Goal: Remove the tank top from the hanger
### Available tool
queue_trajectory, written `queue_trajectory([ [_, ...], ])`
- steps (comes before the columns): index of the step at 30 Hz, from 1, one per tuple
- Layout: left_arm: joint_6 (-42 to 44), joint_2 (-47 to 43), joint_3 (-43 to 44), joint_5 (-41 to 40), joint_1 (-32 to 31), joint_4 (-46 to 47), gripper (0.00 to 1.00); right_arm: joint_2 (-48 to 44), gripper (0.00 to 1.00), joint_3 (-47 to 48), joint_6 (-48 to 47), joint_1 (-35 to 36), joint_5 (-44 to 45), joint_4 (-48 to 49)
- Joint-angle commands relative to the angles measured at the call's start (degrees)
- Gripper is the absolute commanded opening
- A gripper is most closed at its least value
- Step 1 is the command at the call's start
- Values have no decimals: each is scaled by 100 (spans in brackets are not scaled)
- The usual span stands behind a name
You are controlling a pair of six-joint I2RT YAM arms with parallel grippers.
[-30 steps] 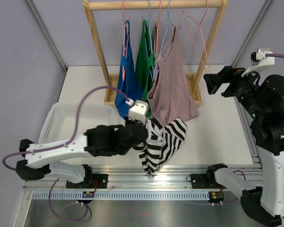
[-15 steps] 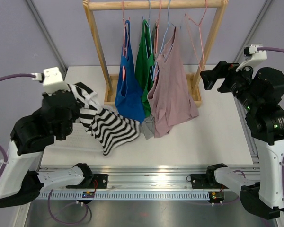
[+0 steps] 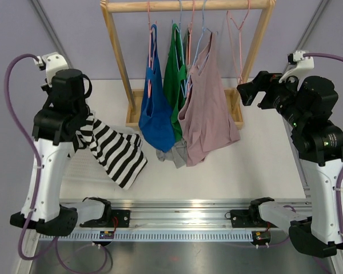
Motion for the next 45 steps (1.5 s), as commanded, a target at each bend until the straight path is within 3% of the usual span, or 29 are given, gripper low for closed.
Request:
queue_trajectory([
  [1,-415,88,-601,1361,775,48,0,51,100,171,121,12,-416,277],
  [8,-1276,633,-1464,2478,2733,82,0,288,99,75,455,12,-1269,680],
  [10,-1338,694,-1290,2751,2938,13,0,324,99,22,516,3,-1332,760],
  [13,-1295,764,-500,2604,2939,-180,0,376,100,5,490,3,-1314,804],
  [18,-1268,1352,1985,1690,3009,-1093,0,359,100,-101,534,3,-1349,962],
  [21,-1233,1696,2751,1750,3106,-1358,0,394,99,-101,569,3,-1411,1007],
  [24,-1207,1741,2737,1917,3115,-1235,0,456,99,-48,534,3,-1428,928],
  [27,-1154,1540,2237,2285,3115,-1008,0,438,99,-144,534,3,-1446,1006],
  [32,-1084,565,-166,3664,3089,99,0,490,100,-320,648,3,-1604,1270],
  [37,-1172,-315,-1630,4771,2931,575,0,649,100,-286,859,3,-1797,1481],
  [42,-1022,-167,-2755,5143,2430,777,0,798,99,-268,1105,12,-2122,1762],
  [45,-891,403,-3134,5502,2333,734,0,807,100,-355,1237,3,-2289,1876],
])
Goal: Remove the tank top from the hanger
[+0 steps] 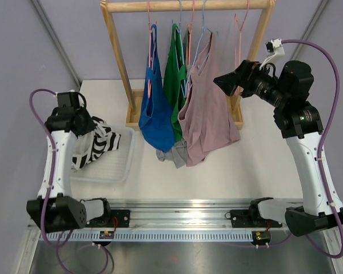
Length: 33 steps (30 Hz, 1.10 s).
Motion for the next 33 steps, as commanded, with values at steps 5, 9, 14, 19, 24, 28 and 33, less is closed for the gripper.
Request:
queue_trajectory([
  [5,269,969,-433,219,-583,276,12,-50,100,-144,171,12,-389,454],
  [9,216,355,-346,52,-584,233,61,152,100,154,118,3,-117,112],
  [14,347,-471,-21,51,-698,-49,99,889,100,1284,-258,309,488,-555],
  [19,365,-1640,-284,737,-907,92,99,2039,97,2709,-454,846,1983,-1424],
  [24,514,-2406,-714,886,-970,-40,99,3086,89,4625,-673,1565,3220,-2234],
  [28,576,-2599,-934,737,-1040,-93,99,4052,83,6014,-972,1963,4330,-2657],
  [33,602,-2705,-917,772,-1120,-102,99,4169,68,5711,-1306,2033,5261,-2483],
])
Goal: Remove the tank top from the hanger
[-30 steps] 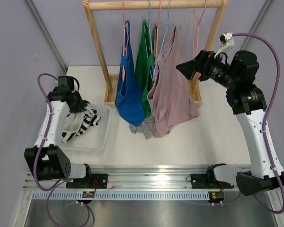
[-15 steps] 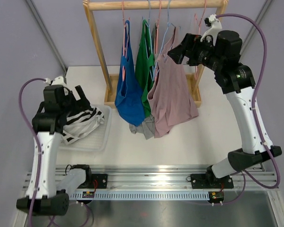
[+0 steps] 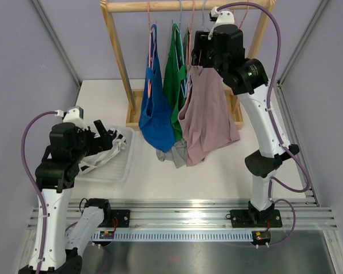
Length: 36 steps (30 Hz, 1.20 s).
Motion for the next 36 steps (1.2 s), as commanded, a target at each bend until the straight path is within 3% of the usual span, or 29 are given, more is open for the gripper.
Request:
queue_trajectory([
  [1,150,-69,99,147,-84,119,99,-84,64,-313,-403,-17,1221,-3],
  [8,141,-34,82,226,-137,137,99,-471,46,-816,-781,-69,1583,146],
  [10,141,-34,82,261,-137,145,99,-533,43,-904,-817,-166,1460,147],
  [14,159,-52,55,279,-154,154,99,-559,29,-1010,-843,-438,828,181],
  [19,168,-16,38,305,-216,172,99,-463,34,-809,-992,-491,528,296],
  [29,185,-8,-6,314,-304,198,99,-190,29,-448,-1300,-764,-60,612],
  [36,194,28,11,261,-391,198,99,-93,5,-237,-1309,-781,-280,700],
])
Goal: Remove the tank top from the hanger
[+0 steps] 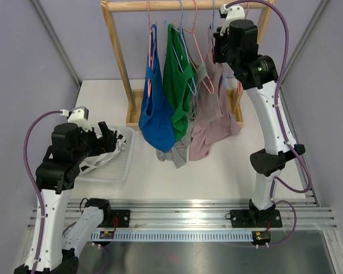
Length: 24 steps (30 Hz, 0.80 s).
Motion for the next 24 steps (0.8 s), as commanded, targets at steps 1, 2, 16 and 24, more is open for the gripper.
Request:
queue_trajectory([
  [1,96,30,9,128,-44,214,99,48,5,220,-100,-43,-171,412],
  [2,96,39,18,119,-61,205,99,40,5,211,-92,-43,-250,403],
  [16,96,39,80,339,-132,266,99,-452,0,202,-30,-104,-251,1123],
  [24,61,-49,-26,707,-176,389,99,-865,0,27,5,-104,-391,1238],
])
